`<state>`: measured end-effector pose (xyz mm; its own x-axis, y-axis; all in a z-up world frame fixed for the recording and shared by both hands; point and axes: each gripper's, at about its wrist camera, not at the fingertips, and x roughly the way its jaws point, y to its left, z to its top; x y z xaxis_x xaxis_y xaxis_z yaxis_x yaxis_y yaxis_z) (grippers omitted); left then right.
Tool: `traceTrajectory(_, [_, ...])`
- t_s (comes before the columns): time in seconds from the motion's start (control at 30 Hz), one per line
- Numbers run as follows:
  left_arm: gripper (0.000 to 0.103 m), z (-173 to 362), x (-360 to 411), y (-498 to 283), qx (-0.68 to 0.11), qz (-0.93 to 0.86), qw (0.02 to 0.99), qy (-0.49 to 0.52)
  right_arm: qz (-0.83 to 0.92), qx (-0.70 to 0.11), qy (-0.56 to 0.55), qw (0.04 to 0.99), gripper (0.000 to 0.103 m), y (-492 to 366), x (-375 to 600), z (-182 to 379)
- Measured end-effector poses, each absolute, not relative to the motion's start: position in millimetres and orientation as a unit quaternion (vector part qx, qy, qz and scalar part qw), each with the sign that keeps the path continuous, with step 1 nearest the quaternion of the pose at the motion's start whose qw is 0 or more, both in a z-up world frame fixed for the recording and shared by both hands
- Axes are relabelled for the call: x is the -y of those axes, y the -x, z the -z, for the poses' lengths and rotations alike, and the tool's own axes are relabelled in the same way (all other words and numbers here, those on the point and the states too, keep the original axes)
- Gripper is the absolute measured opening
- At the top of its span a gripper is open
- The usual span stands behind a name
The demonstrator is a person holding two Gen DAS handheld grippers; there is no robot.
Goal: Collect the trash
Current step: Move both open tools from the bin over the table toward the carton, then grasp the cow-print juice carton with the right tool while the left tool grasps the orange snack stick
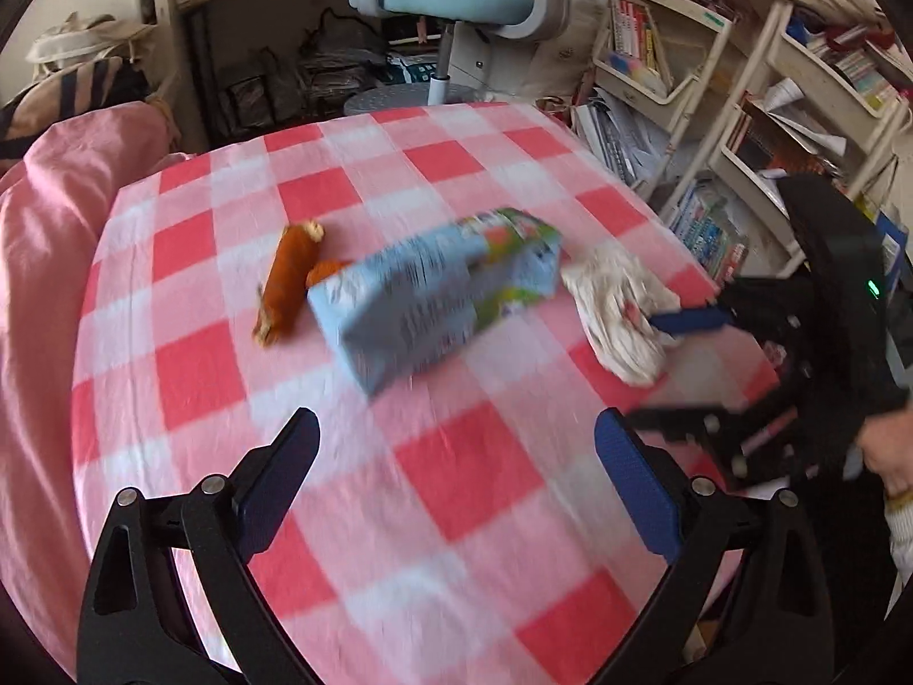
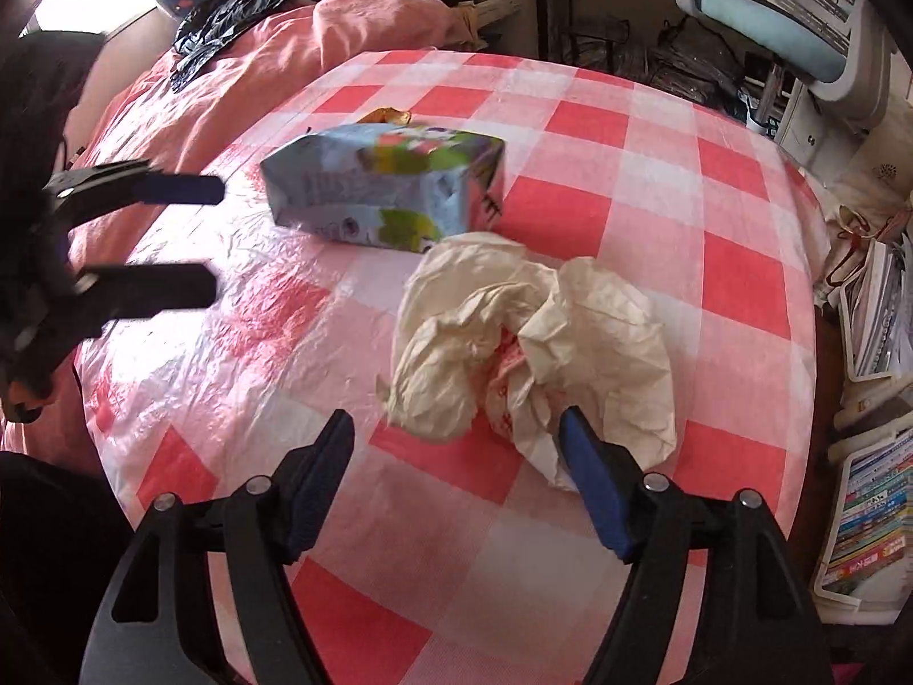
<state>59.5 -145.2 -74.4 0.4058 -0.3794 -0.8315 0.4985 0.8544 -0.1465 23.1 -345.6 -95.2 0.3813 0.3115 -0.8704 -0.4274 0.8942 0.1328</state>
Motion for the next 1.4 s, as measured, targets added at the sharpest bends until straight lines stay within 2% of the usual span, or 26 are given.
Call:
traceTrajectory(0.1, [0.094,64,130,-43,-0.462,0.245,0.851,-0.054,-0.223,-0.506,0.057,0.831,0.076,-22,349,94])
traceTrajectory(0.23, [0.094,53,110,-57,-0.44,0.21,0.873,-0.002,-0.215,-0.492,0.047,0.842,0.077,-26,358,89])
traceTrajectory(0.4, [0.094,48,104,-76,-0.43,0.186,0.883,0.035,-0.241,-0.398,0.024,0.885,0.087,-30,363,52])
traceTrajectory(0.57, [0.094,49,85,-96,-0.422,0.113,0.897,0.065,-0.294,-0.37,0.096,0.876,0.088,-65,322,44])
traceTrajectory(0.7, [0.084,61,58,-125,-0.43,0.049,0.895,0.113,-0.343,-0.369,0.166,0.848,0.088,-97,280,54])
traceTrajectory(0.77, [0.076,72,58,-139,-0.441,0.039,0.891,0.103,-0.357,-0.383,0.198,0.829,0.088,-108,262,63])
traceTrajectory(0.83, [0.074,81,63,-150,-0.449,0.041,0.888,0.089,-0.37,-0.407,0.232,0.802,0.088,-117,248,75])
traceTrajectory(0.93, [0.074,89,73,-162,-0.454,0.055,0.886,0.076,-0.385,-0.426,0.247,0.78,0.079,-118,243,84])
traceTrajectory(1.0, [0.074,94,83,-169,-0.457,0.069,0.885,0.064,-0.395,-0.43,0.236,0.777,0.061,-112,247,84])
traceTrajectory(1.13, [0.072,105,99,-186,-0.467,0.083,0.879,0.046,-0.401,-0.425,0.256,0.77,0.05,-86,247,86])
traceTrajectory(1.2, [0.069,112,104,-192,-0.477,0.085,0.874,0.044,-0.403,-0.424,0.263,0.767,0.04,-74,245,91])
traceTrajectory(1.3, [0.066,116,110,-193,-0.479,0.084,0.873,0.031,-0.405,-0.421,0.255,0.77,0.038,-61,242,100])
traceTrajectory(1.4, [0.049,115,112,-193,-0.479,0.094,0.872,0.034,-0.409,-0.421,0.244,0.771,0.037,-58,240,101])
